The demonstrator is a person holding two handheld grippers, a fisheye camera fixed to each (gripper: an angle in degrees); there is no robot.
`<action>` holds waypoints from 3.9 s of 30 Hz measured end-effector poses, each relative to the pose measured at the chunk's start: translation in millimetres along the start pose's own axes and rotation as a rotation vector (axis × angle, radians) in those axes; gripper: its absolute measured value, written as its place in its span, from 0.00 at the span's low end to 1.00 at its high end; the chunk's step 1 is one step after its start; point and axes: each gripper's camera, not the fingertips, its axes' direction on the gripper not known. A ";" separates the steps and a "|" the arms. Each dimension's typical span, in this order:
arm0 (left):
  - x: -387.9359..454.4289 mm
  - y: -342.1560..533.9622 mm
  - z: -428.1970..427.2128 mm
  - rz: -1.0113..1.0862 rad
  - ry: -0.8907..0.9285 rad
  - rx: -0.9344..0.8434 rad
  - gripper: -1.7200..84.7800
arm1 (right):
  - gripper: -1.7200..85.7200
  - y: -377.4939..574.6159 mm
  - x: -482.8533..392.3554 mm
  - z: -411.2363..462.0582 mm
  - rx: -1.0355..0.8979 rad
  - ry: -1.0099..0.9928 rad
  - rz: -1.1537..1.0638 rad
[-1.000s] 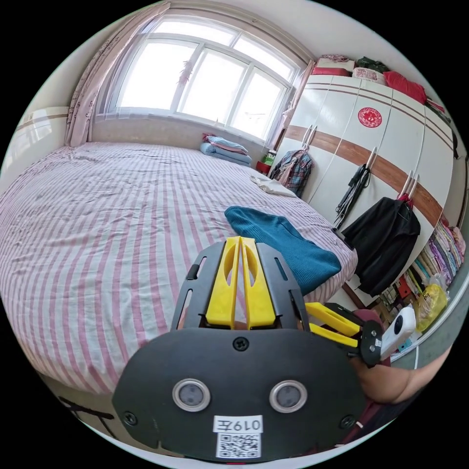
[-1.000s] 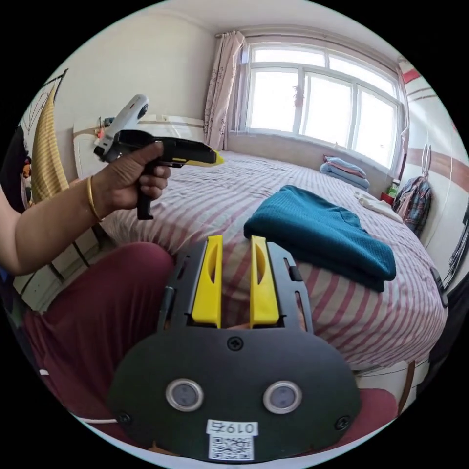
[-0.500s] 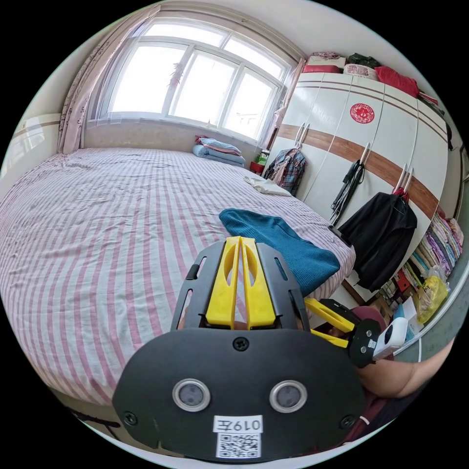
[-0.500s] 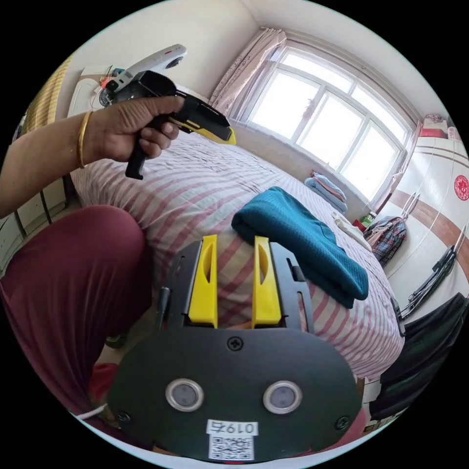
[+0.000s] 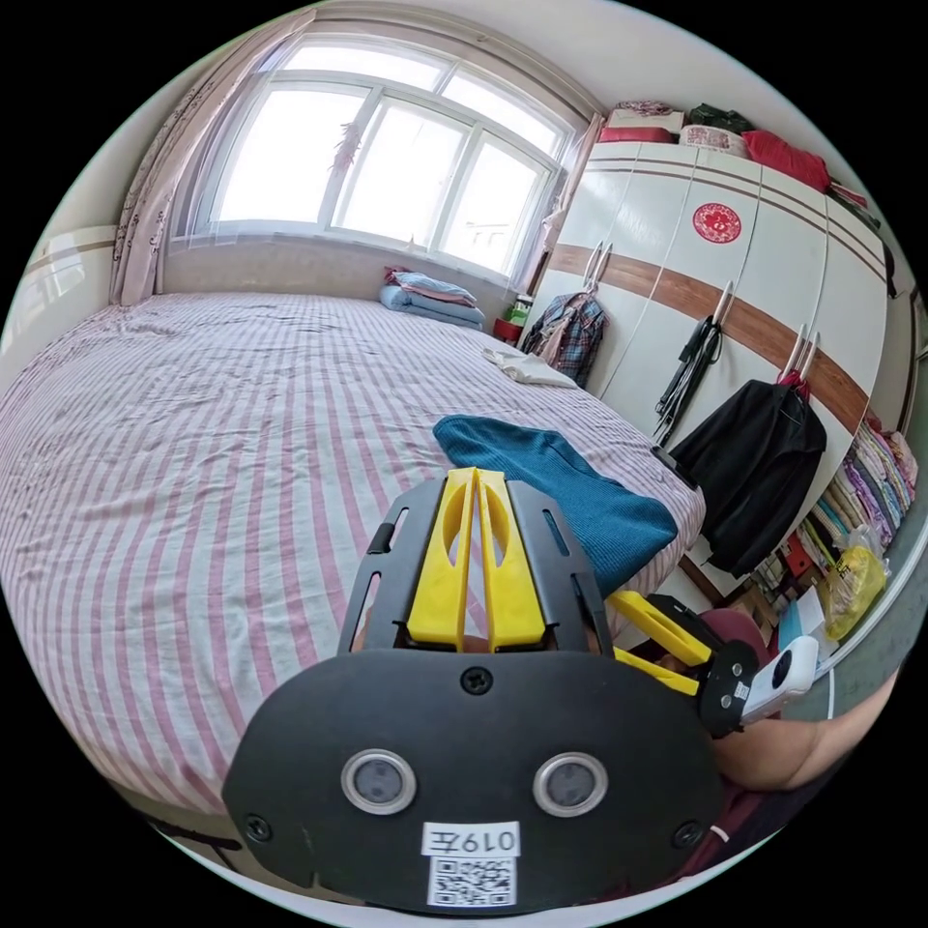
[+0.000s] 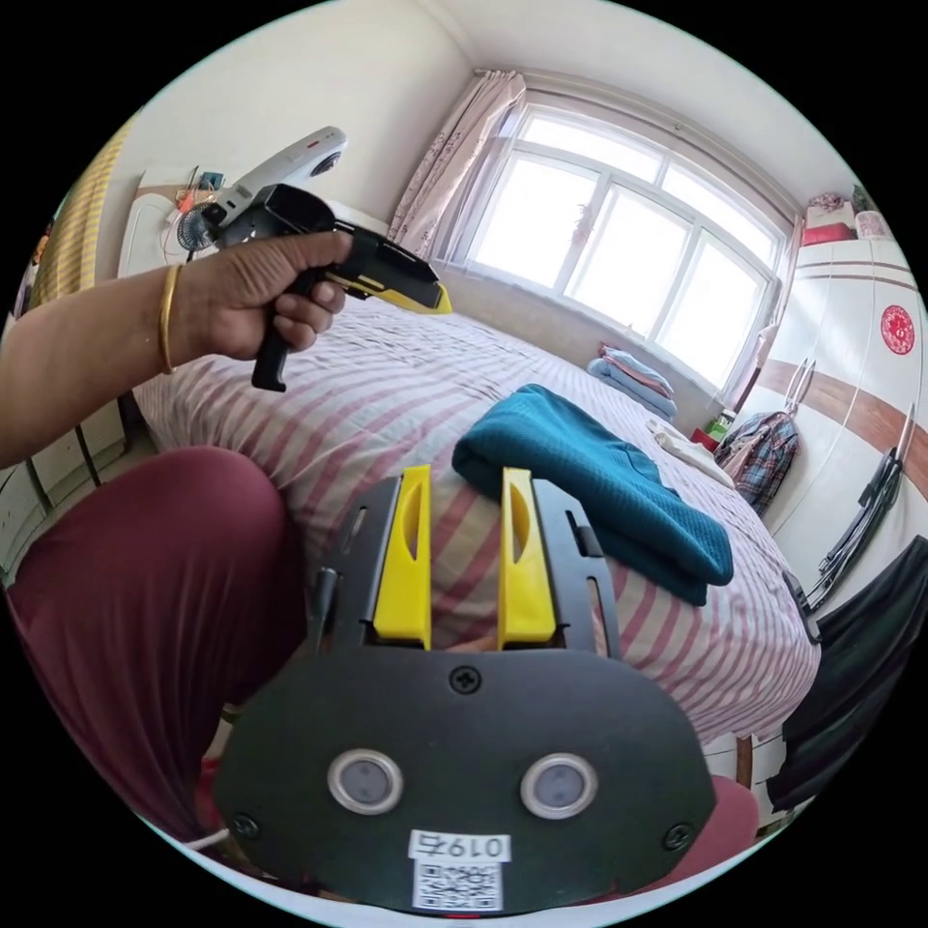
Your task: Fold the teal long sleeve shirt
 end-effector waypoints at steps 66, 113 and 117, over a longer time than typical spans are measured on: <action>-150.7 -80.3 226.7 -0.306 0.249 -0.243 0.12 | 0.01 -29.5 36.8 3.7 0.035 0.037 0.089; -301.3 -151.7 415.2 -0.659 0.661 -0.512 0.15 | 0.09 74.1 13.2 39.2 0.003 -0.071 0.174; -300.0 -155.8 401.1 -0.650 0.627 -0.491 0.17 | 0.10 91.5 15.0 38.3 -0.049 -0.088 0.183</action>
